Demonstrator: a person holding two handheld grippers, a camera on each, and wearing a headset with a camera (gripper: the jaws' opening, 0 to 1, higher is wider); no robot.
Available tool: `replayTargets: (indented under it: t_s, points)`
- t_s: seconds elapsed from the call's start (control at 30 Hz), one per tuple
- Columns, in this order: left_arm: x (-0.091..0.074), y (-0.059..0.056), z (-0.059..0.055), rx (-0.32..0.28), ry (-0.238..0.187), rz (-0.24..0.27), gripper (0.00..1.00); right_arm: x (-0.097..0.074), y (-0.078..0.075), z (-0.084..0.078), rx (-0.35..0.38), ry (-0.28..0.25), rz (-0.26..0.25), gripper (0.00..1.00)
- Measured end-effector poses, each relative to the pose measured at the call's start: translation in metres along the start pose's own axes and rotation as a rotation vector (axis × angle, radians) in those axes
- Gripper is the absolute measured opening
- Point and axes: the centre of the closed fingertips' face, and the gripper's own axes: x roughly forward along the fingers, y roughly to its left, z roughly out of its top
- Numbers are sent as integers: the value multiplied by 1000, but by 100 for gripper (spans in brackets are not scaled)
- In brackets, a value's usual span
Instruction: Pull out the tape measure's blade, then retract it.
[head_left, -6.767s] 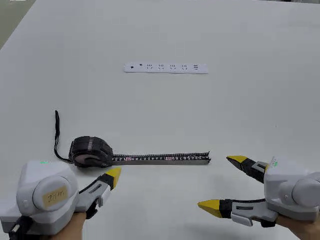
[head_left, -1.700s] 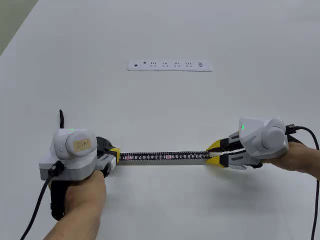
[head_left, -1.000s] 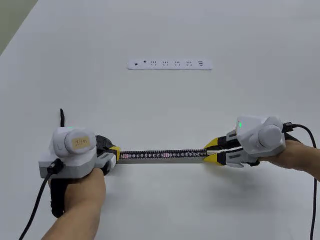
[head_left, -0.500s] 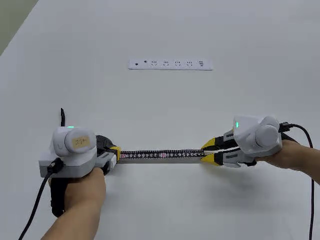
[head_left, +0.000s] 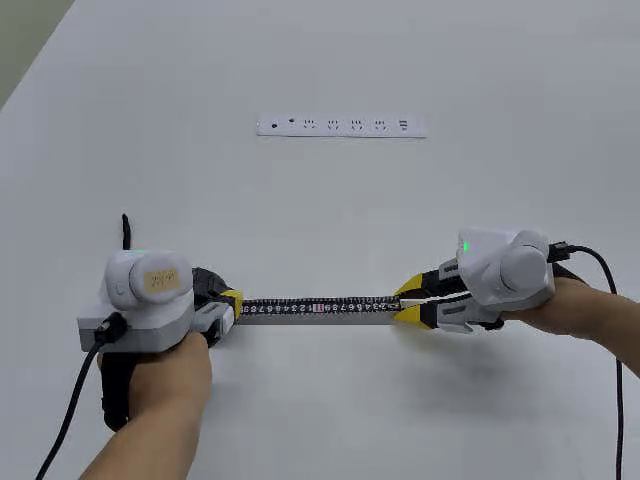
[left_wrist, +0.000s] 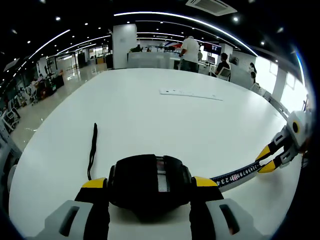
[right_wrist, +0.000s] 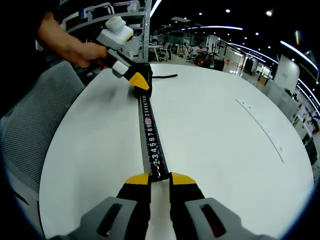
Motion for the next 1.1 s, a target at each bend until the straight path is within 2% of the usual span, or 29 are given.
replayTargets:
  t_s: [1.1]
  points:
    - [1,0,0,-7,4,-9,62,22,4,21,1,-25,9,13]
